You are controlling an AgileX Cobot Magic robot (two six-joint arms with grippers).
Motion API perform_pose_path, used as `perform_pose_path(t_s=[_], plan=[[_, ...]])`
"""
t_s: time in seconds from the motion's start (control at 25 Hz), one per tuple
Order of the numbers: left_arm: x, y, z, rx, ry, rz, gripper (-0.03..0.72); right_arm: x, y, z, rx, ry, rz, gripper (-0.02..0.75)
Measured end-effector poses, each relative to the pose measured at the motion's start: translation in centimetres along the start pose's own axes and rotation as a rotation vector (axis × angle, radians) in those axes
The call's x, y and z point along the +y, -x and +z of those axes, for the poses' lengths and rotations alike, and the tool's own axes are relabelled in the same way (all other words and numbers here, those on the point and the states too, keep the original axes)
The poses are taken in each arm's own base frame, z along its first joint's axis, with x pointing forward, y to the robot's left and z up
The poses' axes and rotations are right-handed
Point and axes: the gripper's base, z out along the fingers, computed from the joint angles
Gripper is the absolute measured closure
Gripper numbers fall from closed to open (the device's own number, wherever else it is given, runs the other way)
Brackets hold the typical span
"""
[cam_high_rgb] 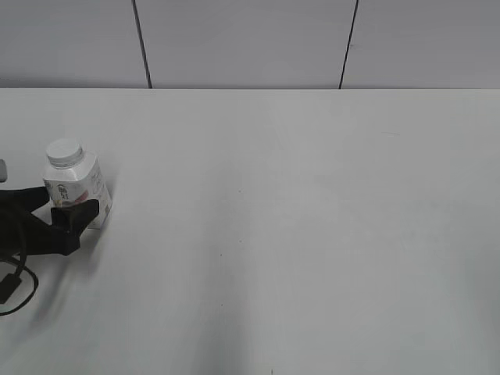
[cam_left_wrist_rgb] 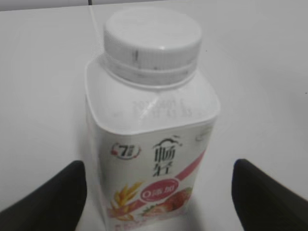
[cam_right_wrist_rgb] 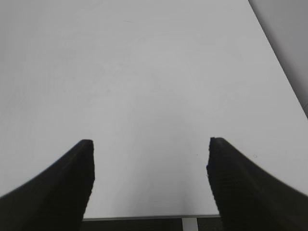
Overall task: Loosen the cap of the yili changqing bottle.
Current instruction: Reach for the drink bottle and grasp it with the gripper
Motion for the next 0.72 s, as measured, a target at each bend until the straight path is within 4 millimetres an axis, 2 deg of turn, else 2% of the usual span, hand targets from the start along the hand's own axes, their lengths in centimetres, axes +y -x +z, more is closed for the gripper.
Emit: perform_pose_path(t_s=[0.4, 0.72], plan=[[0.9, 1.3, 1.6, -0.062, -0.002, 0.036, 0.122, 0.0, 0.0, 0.0, 0.0, 0.0, 0.0, 0.16], [1.4, 1.1, 2.7, -0.064, 0.0, 0.036, 0.122, 0.0, 0.0, 0.0, 0.0, 0.0, 0.0, 0.16]])
